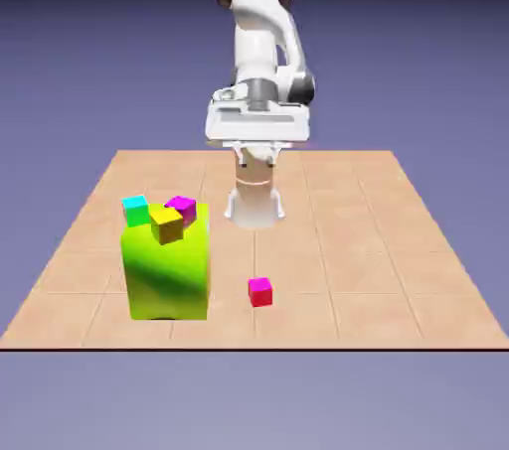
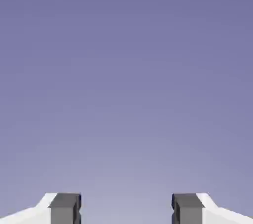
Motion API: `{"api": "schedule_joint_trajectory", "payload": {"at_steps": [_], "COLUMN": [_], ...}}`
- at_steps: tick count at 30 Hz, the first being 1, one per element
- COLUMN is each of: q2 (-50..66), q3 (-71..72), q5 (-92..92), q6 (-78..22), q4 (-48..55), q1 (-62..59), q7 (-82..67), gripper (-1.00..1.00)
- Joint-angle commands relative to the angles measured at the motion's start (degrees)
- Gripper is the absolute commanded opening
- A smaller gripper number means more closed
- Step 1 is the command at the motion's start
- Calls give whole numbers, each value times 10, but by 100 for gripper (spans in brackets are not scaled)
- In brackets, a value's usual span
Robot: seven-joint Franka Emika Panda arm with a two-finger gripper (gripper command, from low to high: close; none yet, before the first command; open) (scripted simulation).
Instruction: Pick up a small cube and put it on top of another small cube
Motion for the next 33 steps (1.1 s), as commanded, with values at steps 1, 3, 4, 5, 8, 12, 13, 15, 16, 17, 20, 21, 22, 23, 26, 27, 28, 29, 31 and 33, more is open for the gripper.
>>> {"api": "schedule_joint_trajectory", "payload": {"at_steps": [1,3,4,5,8,12,13,15,16,17,20,21,22,23,26,27,28,29,31,33], "q2": [21,62,83,104,166,249,270,311,332,347,389,410,430,451,496,496,496,475,434,392], "q3": [0,-1,-1,-1,-1,-2,-2,-3,-3,-3,-1,-1,0,1,3,3,3,2,0,-1], "q5": [0,1,1,2,3,4,5,6,6,6,8,8,9,9,11,11,11,10,9,8], "q6": [-6,-17,-23,-29,-46,-69,-75,-86,-92,-96,-63,-46,-30,-13,23,23,23,6,-27,-60], "q4": [1,4,6,7,12,18,19,22,24,25,33,37,41,46,54,54,54,50,42,34], "q1": [1,3,4,4,7,11,12,13,14,15,14,13,13,12,11,11,11,11,13,14], "q7": [-5,-16,-22,-27,-44,-66,-71,-82,-88,-92,-93,-93,-94,-94,-96,-96,-96,-95,-94,-93], "gripper": [0,0,0,0,0,0,0,0,0,0,0,0,0,0,0,-100,-100,-100,-100,-100]}}
